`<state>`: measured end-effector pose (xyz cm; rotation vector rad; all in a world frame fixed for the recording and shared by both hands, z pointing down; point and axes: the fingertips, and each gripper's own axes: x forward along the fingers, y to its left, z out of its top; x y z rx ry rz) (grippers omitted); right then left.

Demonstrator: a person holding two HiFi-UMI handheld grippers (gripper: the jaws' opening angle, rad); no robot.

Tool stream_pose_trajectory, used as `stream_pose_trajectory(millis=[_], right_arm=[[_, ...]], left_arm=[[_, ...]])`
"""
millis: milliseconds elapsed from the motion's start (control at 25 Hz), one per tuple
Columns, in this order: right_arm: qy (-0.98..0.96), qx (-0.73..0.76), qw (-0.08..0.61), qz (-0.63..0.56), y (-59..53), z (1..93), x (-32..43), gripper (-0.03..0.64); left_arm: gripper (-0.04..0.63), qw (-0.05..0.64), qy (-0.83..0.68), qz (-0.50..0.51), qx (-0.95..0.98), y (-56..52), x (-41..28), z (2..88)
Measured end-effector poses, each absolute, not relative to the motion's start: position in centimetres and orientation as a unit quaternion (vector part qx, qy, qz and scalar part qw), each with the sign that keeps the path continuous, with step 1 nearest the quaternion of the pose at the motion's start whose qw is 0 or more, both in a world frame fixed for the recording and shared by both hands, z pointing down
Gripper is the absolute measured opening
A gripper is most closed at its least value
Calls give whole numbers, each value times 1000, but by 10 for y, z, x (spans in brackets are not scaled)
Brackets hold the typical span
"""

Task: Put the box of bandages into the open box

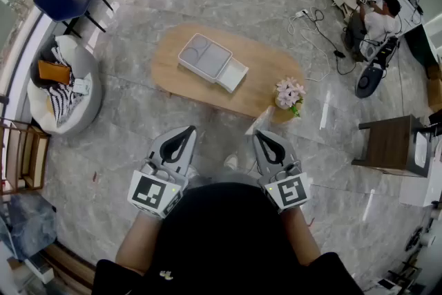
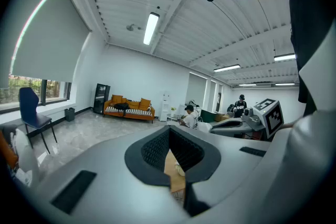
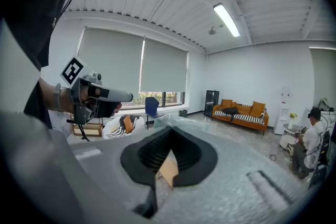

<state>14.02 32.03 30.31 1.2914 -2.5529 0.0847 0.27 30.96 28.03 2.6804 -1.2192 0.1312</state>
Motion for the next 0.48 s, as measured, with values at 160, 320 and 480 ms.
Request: stream_pose_trajectory(millis=[160, 320, 480], right_arm=[[-885, 445, 132, 32, 320, 303, 158, -3], [-888, 444, 118, 30, 316, 300, 180, -3], [-887, 449, 99, 46, 310, 302, 209, -3]], left_arm=[[12, 92, -412, 59, 904, 312, 26, 282], [12, 100, -416, 64, 902, 312, 52, 282], [12, 109, -422, 75, 897, 309, 79, 283]])
